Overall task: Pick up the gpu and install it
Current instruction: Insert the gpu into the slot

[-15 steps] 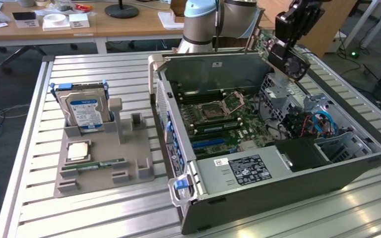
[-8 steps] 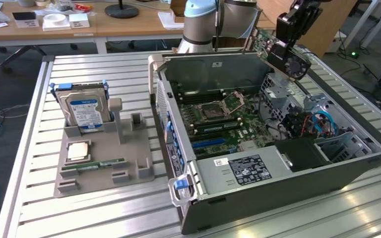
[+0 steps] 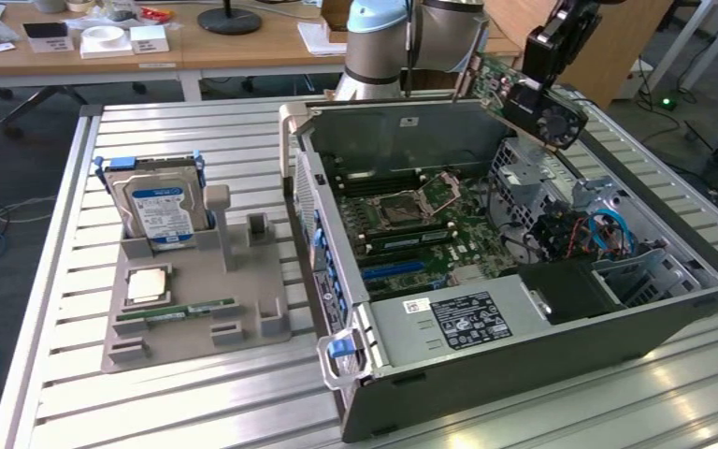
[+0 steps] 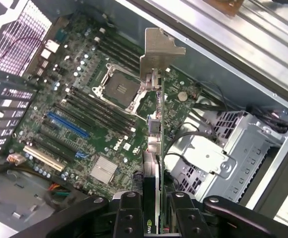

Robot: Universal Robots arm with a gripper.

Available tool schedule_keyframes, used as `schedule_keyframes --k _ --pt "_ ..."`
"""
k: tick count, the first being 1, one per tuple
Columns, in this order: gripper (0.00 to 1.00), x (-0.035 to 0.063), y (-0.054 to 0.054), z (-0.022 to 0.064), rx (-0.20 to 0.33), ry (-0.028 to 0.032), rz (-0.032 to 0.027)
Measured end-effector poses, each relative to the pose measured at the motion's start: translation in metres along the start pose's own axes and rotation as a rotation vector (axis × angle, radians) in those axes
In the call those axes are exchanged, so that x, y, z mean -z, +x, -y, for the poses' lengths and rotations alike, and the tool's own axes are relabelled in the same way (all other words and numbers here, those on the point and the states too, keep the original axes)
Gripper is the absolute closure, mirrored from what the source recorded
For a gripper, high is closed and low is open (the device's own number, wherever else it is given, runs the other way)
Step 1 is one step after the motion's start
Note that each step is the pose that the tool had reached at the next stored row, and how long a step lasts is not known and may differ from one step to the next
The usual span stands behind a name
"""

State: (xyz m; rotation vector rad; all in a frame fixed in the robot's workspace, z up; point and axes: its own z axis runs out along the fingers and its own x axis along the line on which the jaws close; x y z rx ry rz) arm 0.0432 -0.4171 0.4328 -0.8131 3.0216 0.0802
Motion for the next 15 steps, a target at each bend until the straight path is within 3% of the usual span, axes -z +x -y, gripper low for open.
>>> schedule_keyframes --k 15 --pt "0.74 -0.0013 0.0001 0.0 0.22 -0.0054 -0.0102"
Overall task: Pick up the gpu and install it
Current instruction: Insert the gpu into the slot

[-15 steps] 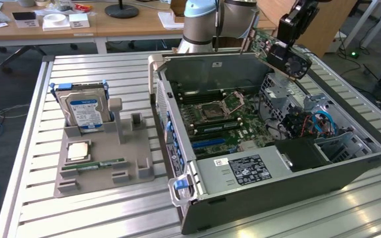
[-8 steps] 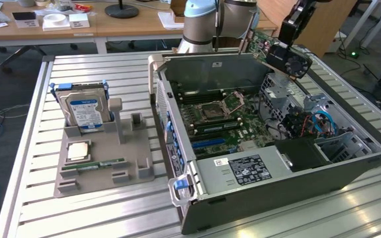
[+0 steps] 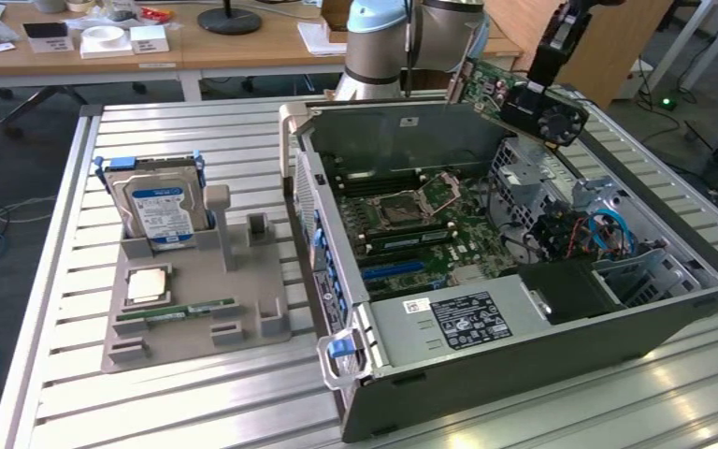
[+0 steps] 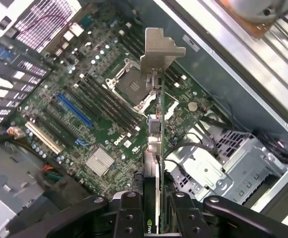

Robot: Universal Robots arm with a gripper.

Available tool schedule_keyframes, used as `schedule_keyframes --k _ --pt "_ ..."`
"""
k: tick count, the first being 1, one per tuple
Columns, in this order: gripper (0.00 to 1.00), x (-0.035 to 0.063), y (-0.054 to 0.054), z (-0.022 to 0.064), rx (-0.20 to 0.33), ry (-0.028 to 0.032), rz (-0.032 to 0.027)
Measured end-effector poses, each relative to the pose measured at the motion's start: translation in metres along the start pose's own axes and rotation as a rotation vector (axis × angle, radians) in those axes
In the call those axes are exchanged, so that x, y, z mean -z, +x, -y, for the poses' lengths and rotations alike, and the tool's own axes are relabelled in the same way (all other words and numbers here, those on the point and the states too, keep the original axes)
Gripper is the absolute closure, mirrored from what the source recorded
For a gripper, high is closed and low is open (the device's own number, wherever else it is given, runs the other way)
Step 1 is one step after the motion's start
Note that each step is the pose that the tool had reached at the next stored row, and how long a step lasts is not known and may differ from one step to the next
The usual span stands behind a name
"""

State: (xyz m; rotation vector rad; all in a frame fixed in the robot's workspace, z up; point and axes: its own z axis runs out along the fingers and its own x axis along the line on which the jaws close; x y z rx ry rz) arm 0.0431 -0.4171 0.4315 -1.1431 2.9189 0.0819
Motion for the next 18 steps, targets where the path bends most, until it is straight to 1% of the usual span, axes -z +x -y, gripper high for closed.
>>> schedule_keyframes --k 18 --pt "0.74 -0.0024 0.0001 0.0001 0.321 -0.0078 -0.015"
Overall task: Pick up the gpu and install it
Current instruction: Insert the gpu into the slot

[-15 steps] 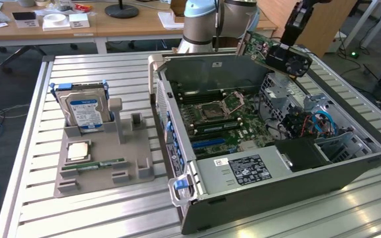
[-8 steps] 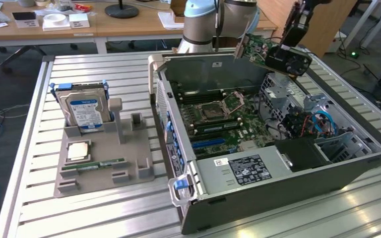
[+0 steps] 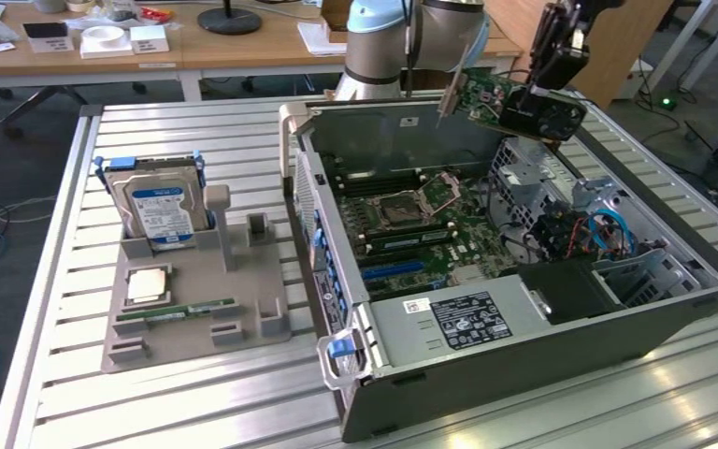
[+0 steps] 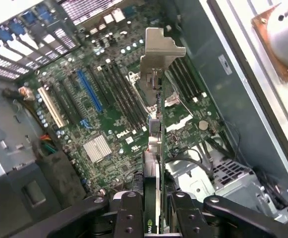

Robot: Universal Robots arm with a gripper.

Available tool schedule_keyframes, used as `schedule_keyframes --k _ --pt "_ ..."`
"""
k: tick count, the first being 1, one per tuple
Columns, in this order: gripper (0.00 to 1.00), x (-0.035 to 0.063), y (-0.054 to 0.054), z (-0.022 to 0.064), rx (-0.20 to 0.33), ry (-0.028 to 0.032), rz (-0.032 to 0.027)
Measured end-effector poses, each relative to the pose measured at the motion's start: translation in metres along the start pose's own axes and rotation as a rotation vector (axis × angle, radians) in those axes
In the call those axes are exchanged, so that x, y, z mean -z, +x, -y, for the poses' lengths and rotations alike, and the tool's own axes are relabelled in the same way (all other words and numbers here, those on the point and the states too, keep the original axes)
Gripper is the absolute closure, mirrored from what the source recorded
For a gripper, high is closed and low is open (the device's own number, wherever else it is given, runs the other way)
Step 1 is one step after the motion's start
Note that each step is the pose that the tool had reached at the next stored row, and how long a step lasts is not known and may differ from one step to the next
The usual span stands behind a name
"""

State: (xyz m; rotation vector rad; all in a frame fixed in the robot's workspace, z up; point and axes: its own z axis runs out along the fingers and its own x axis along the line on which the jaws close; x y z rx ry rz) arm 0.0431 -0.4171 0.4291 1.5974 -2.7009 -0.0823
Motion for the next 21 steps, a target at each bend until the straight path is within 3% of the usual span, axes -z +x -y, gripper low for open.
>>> schedule_keyframes --k 21 --pt "0.74 -0.0023 0.0001 0.0001 0.337 -0.0082 -0.0158"
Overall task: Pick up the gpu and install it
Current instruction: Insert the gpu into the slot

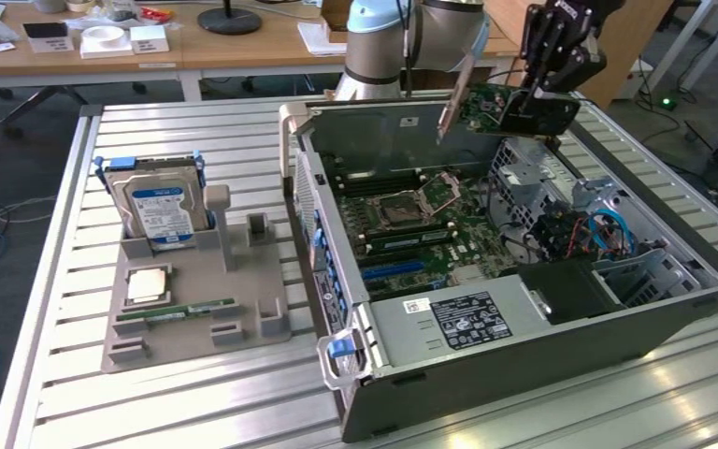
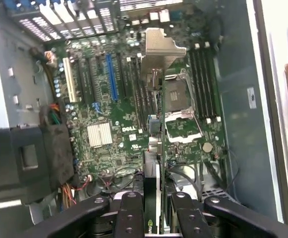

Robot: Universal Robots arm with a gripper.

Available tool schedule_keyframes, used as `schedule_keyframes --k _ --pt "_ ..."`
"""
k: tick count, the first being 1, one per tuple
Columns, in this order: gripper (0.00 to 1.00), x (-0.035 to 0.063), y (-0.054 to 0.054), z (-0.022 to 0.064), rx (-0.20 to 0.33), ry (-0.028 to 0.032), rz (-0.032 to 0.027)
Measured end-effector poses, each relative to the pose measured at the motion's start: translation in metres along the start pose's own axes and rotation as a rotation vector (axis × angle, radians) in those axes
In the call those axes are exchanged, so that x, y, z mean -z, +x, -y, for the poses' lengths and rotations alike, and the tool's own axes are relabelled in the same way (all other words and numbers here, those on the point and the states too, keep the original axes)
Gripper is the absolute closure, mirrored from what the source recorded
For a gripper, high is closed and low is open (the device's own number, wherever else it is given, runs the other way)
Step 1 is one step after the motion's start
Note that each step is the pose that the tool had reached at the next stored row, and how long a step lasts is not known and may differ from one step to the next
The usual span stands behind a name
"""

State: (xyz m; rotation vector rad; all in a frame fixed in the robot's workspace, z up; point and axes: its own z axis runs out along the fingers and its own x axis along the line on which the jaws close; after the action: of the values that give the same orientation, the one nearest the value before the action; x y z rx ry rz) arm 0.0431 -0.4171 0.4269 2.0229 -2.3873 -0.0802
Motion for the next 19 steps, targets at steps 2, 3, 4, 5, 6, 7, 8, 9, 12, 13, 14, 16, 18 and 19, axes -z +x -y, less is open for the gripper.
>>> schedule_keyframes --k 2,3,4,5,6,7,8,9,12,13,14,16,18,19 --pt "0.74 -0.0003 0.0 0.0 0.033 -0.0008 -0.0015" --pt "0.74 -0.0004 0.0 0.0 0.049 -0.0012 -0.0022" --pt "0.74 -0.0005 0.0 0.0 0.066 -0.0016 -0.003" --pt "0.74 -0.0006 0.0 0.0 0.082 -0.002 -0.0037" --pt "0.74 -0.0008 0.0 0.0 0.098 -0.0024 -0.0044" --pt "0.74 -0.0009 0.0 0.0 0.113 -0.0028 -0.0052" --pt "0.74 -0.001 0.0 0.0 0.129 -0.0032 -0.006" --pt "0.74 -0.0012 0.0 0.0001 0.146 -0.0035 -0.0067" --pt "0.74 -0.0015 0.0 0.0001 0.193 -0.0047 -0.0089" --pt "0.74 -0.0017 0.0 0.0001 0.209 -0.0051 -0.0096" --pt "0.74 -0.0018 0.0 0.0001 0.225 -0.0055 -0.0104" --pt "0.74 -0.0021 0.0 0.0001 0.257 -0.0062 -0.0119" --pt "0.74 -0.0023 0.0 0.0001 0.288 -0.007 -0.0134" --pt "0.74 -0.0025 0.0001 0.0001 0.304 -0.0074 -0.0141"
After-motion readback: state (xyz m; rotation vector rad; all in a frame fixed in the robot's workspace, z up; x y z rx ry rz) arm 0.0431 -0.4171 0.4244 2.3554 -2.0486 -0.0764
